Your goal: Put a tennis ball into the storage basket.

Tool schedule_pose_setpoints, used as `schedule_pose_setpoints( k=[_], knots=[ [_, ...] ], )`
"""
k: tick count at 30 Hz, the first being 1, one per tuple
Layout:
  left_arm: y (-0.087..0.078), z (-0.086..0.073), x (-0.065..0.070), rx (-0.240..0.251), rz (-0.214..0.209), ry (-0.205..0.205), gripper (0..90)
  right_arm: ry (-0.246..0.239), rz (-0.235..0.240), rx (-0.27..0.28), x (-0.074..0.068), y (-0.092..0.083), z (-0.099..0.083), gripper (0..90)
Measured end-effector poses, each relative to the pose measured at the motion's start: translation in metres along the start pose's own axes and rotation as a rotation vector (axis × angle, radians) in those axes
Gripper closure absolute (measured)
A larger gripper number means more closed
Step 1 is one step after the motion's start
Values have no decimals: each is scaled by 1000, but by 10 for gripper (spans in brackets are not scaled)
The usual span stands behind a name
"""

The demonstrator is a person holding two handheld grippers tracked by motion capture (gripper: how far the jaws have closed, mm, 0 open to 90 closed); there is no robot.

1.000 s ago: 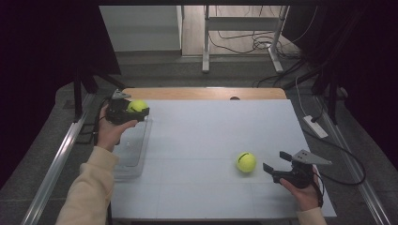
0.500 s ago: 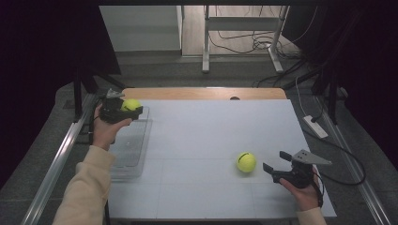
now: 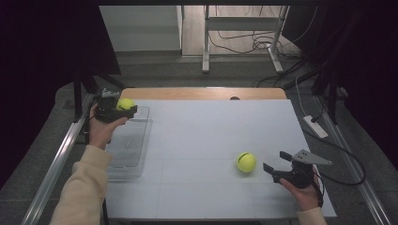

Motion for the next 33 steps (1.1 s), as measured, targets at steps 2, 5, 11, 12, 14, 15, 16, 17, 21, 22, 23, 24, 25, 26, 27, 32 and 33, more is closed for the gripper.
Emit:
schedule_pose_setpoints(
  k=[2,5,11,12,14,15,16,17,21,22,23,24,25,26,27,32,33],
  knots=[
    [0,0,-2,-3,6,-2,268,-1,0,-2,0,0,0,122],
    [1,-1,-6,-9,15,-14,268,-2,1,-3,0,1,-1,122],
    [2,-3,-10,-21,31,-18,268,-3,0,-3,0,0,-1,121],
    [2,-3,-10,-21,31,-18,268,-3,0,-3,0,0,-1,121],
    [3,-4,-12,-34,35,-21,268,-2,0,-2,0,0,0,122],
    [3,-4,-13,-40,37,-22,268,-2,1,-3,0,0,0,121],
    [4,-5,-14,-46,40,-27,268,-2,1,-2,0,0,0,121],
    [5,-6,-15,-52,42,-26,268,-2,2,-2,0,0,0,121],
    [9,-11,-19,-76,50,-38,268,-1,5,-1,-1,0,0,120],
    [9,-13,-20,-82,52,-34,269,-1,5,-1,-1,0,0,121],
    [10,-14,-21,-88,55,-29,268,0,3,-4,0,0,-1,121],
    [10,-14,-21,-88,55,-29,268,0,3,-4,0,0,-1,121],
    [11,-15,-21,-95,57,-32,268,1,3,-5,0,0,-1,121],
    [12,-16,-21,-98,59,-34,269,0,2,-6,0,0,-1,121],
    [13,-17,-22,-108,67,-24,268,-1,2,-7,0,1,-2,121],
    [19,-21,-23,-135,73,-19,269,-1,1,-7,0,0,-1,121],
    [19,-21,-23,-135,73,-19,268,-1,1,-7,0,0,-1,121]
  ],
)
Point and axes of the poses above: each handheld gripper's, and its own axes: y roughly forward along the jaws, z roughly out of its top, x roughly to its right, the point moved 7 cm from there along y, roughly forward along the jaws, and after that the axes turned 9 degrees about x, right-handed, at the moved point
